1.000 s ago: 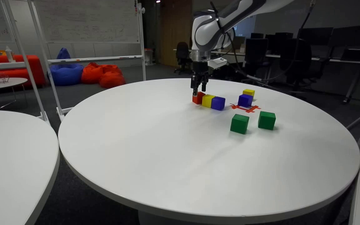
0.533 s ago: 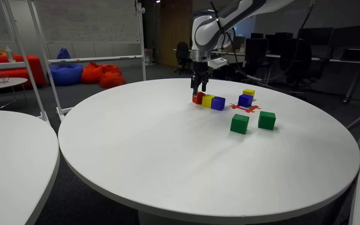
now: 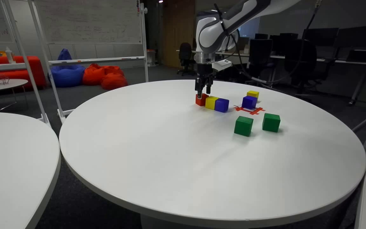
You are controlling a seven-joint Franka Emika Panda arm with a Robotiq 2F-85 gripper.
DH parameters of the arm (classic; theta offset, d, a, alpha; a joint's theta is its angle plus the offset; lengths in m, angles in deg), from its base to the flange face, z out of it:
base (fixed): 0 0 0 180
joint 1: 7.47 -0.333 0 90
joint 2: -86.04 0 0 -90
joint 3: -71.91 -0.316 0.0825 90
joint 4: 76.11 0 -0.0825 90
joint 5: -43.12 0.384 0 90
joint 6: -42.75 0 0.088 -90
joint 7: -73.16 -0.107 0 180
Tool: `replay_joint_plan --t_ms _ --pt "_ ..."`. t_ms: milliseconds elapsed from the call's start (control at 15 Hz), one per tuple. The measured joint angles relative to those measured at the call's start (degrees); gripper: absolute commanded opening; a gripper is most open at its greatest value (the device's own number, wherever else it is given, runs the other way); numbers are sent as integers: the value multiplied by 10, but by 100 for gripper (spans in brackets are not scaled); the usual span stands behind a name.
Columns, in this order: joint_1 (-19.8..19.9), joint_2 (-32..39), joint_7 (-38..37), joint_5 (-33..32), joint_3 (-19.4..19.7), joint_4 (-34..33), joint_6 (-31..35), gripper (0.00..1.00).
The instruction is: Pick up the red object and put it at the center of the table
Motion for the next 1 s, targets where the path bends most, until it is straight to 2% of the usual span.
replay_joint_plan --t_ms 1000 --pt "-1 11 1 0 -2 0 0 100"
